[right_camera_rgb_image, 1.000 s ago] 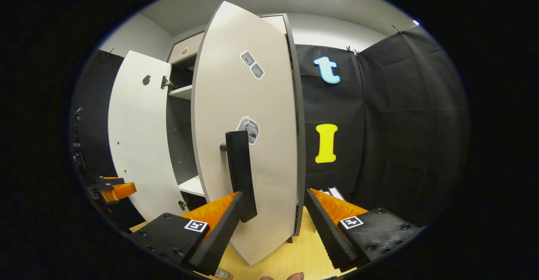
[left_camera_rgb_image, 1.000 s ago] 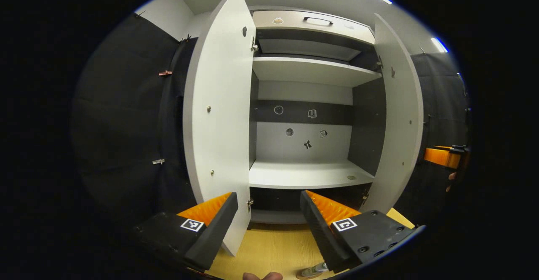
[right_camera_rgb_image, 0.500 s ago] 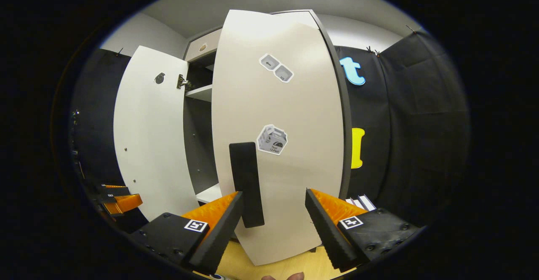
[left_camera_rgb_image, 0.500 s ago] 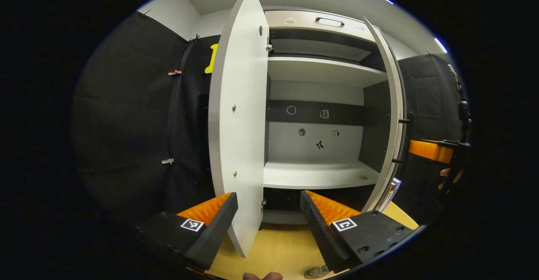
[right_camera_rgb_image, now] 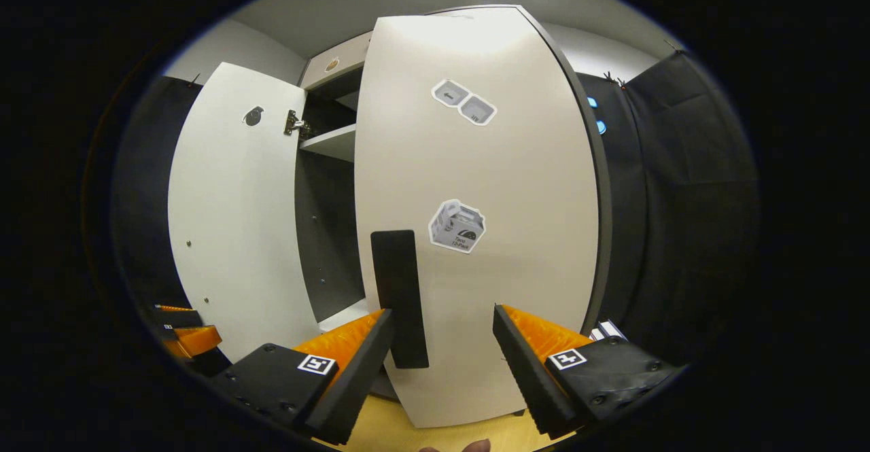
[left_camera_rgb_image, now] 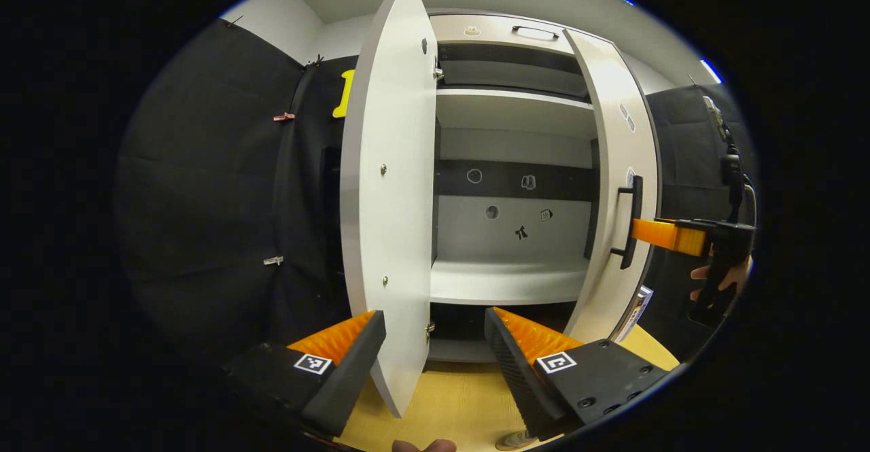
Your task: Grasp the bottle in the cabinet with the left hand and place it on the coaster, then close the right door with the right hand and the left door with the left hand.
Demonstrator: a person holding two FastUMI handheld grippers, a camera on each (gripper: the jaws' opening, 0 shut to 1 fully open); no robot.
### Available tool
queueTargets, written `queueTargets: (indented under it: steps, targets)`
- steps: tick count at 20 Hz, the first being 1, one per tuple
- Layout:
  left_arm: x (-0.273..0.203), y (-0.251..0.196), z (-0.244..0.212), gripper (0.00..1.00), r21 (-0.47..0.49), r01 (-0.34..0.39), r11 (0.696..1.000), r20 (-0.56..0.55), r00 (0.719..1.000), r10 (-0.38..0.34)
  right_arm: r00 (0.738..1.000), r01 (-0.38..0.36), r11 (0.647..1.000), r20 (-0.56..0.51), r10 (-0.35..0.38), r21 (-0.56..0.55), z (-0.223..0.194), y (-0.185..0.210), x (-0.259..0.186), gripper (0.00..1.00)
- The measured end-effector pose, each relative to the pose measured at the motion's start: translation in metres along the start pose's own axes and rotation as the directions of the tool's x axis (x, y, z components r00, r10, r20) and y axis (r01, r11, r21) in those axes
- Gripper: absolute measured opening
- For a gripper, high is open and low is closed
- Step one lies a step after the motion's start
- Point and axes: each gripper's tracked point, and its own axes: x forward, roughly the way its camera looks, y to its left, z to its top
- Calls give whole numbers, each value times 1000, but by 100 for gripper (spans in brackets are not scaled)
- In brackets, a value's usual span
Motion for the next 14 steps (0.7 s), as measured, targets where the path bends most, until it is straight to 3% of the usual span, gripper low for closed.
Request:
queueTargets:
  steps: [8, 14]
  targets:
    - [-6, 2, 6, 94, 11, 8, 1000, 19, 1000, -8, 1000, 24, 1000, 6, -24, 7, -2, 4, 29, 97]
    - [-27, 18, 7, 94, 1, 11, 1000, 24, 1000, -12, 998, 70, 997, 2, -70, -20, -1, 7, 19, 98]
